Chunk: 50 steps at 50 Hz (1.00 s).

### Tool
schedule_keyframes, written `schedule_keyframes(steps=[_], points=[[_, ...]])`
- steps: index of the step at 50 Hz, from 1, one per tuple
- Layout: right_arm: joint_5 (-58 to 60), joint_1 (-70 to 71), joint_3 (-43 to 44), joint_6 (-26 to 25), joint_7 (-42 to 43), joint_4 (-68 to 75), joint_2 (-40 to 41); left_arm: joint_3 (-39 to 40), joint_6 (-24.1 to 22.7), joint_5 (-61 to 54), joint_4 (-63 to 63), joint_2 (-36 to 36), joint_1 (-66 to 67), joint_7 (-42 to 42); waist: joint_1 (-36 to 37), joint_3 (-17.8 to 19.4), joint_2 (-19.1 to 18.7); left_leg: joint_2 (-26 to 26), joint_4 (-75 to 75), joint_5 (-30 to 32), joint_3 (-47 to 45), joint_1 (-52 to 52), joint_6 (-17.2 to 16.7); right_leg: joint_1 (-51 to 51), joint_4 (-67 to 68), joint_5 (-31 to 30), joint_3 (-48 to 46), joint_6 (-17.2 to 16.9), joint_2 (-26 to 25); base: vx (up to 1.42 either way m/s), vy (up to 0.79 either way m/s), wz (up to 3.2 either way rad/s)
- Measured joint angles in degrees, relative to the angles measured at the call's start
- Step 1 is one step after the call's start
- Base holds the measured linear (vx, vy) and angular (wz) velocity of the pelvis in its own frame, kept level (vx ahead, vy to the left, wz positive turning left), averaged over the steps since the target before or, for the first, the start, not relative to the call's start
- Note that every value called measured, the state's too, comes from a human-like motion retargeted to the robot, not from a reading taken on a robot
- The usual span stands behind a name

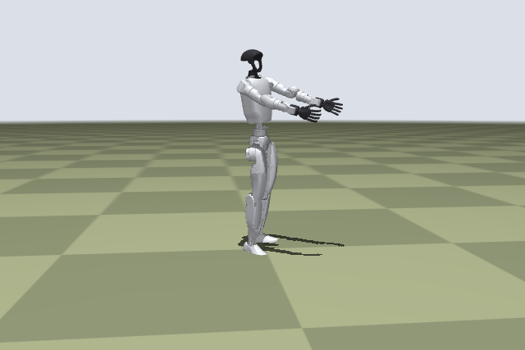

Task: Upper body actions

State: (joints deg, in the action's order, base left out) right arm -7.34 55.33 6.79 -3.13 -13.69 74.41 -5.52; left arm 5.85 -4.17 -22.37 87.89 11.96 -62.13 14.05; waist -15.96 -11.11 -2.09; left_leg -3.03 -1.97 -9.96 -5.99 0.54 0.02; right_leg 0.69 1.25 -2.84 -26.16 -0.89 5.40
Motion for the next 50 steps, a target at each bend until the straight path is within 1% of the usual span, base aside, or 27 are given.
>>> schedule_keyframes(steps=[5,11,15,23,29,32,35,40,41,43,45,47,50], points=[[-3.54,3.76,-2.12,3.0,3.91,-0.6,-1.5,-0.6,-3.36,-2.48,0.18,0.66,-3.25,-0.09,-0.1,-1.07,0.07,0.07,-0.03,-0.12,0.12,0.35,-0.07,0.15,-0.1,0.28,-0.14,0.04,-0.18,0.0,0.0,0.0],[-5.31,5.53,-3.33,4.48,5.04,-0.85,-2.3,-0.47,-5.84,-5.42,0.44,1.03,-4.71,-0.76,-0.19,-1.69,0.08,0.13,-0.1,-0.28,0.27,0.52,-0.15,0.07,-0.18,0.62,-0.34,0.08,-0.36,0.0,0.0,0.0],[-5.17,5.5,-3.6,4.97,6.26,-0.16,-2.61,-0.78,-7.42,-6.59,0.97,1.08,-5.44,0.5,0.1,-1.89,0.08,0.23,-0.17,-0.36,0.31,0.51,-0.18,-0.03,-0.14,0.77,-0.4,0.1,-0.47,0.0,0.0,0.0],[-5.41,4.77,-3.53,5.49,7.5,0.07,-2.75,-0.98,-7.5,-5.47,0.33,0.92,-5.73,0.77,0.41,-1.82,0.06,0.17,-0.24,-0.28,0.5,0.83,-0.19,-0.05,-0.26,0.85,-0.69,0.11,-0.47,0.0,0.0,0.0],[-1.02,1.93,-3.8,6.3,7.37,-1.73,-2.82,0.36,-10.19,-4.74,-0.49,0.49,-2.97,4.59,0.59,-0.89,-0.19,-0.01,-0.3,-0.23,0.63,0.65,-0.16,-0.43,-0.34,0.89,-0.81,0.18,-0.45,0.0,0.01,0.0],[4.5,-1.99,-3.58,7.7,7.38,-2.04,-2.31,0.7,-10.7,-3.4,0.31,0.5,0.51,7.6,-0.1,-0.85,-0.54,-0.04,-0.33,-0.18,0.93,0.41,-0.13,-0.95,-0.44,1.01,-1.16,0.2,-0.53,0.08,0.03,0.12],[10.85,-6.96,-2.71,8.18,6.65,-1.01,-1.24,0.7,-9.77,-0.83,0.79,0.51,5.83,9.08,-0.83,-0.67,-1.09,0.01,-0.28,-0.21,1.13,-0.02,-0.09,-1.43,-0.45,1.09,-1.29,0.22,-0.69,0.06,0.05,0.04],[17.42,-16.67,-3.94,7.15,2.57,1.6,-0.87,0.66,-5.23,4.87,2.57,0.87,17.0,5.32,-1.57,0.9,-1.15,-0.01,-0.31,-0.39,0.97,-0.92,-0.13,-2.01,-0.35,1.06,-1.0,0.34,-0.69,0.02,0.04,-0.08],[18.7,-18.92,-4.15,7.01,1.91,1.92,-1.02,0.69,-4.77,5.2,2.73,0.62,19.57,5.84,-1.54,1.42,-1.15,0.02,-0.29,-0.4,0.89,-1.07,-0.13,-2.08,-0.33,1.02,-0.94,0.33,-0.69,0.0,0.06,-0.11],[21.25,-23.53,-4.48,6.87,1.21,2.34,-1.29,0.97,-5.07,4.89,2.69,0.11,24.7,7.33,-1.66,2.7,-1.15,0.07,-0.25,-0.39,0.83,-1.34,-0.12,-2.22,-0.28,0.94,-0.86,0.3,-0.68,-0.05,0.06,-0.07],[23.52,-28.08,-4.47,6.54,1.21,2.94,-1.69,1.84,-6.85,3.33,2.78,-0.38,29.69,8.92,-1.96,4.16,-1.11,0.13,-0.2,-0.31,0.84,-1.55,-0.13,-2.38,-0.25,0.84,-0.85,0.25,-0.63,-0.03,0.09,-0.01],[25.41,-32.39,-3.92,6.13,1.99,4.41,-2.09,3.51,-7.57,0.86,3.28,-1.12,34.15,8.97,-2.18,5.22,-1.07,0.15,-0.16,-0.21,0.85,-1.51,-0.12,-2.35,-0.25,0.73,-0.89,0.17,-0.54,-0.01,0.09,0.02],[26.5,-38.39,-3.52,5.14,4.35,6.92,-3.32,5.91,-6.12,-2.22,4.47,-1.82,39.66,6.25,-1.99,6.49,-1.0,0.09,-0.04,-0.04,0.88,-1.27,-0.1,-2.11,-0.27,0.56,-0.97,0.04,-0.34,-0.01,0.1,0.04]])
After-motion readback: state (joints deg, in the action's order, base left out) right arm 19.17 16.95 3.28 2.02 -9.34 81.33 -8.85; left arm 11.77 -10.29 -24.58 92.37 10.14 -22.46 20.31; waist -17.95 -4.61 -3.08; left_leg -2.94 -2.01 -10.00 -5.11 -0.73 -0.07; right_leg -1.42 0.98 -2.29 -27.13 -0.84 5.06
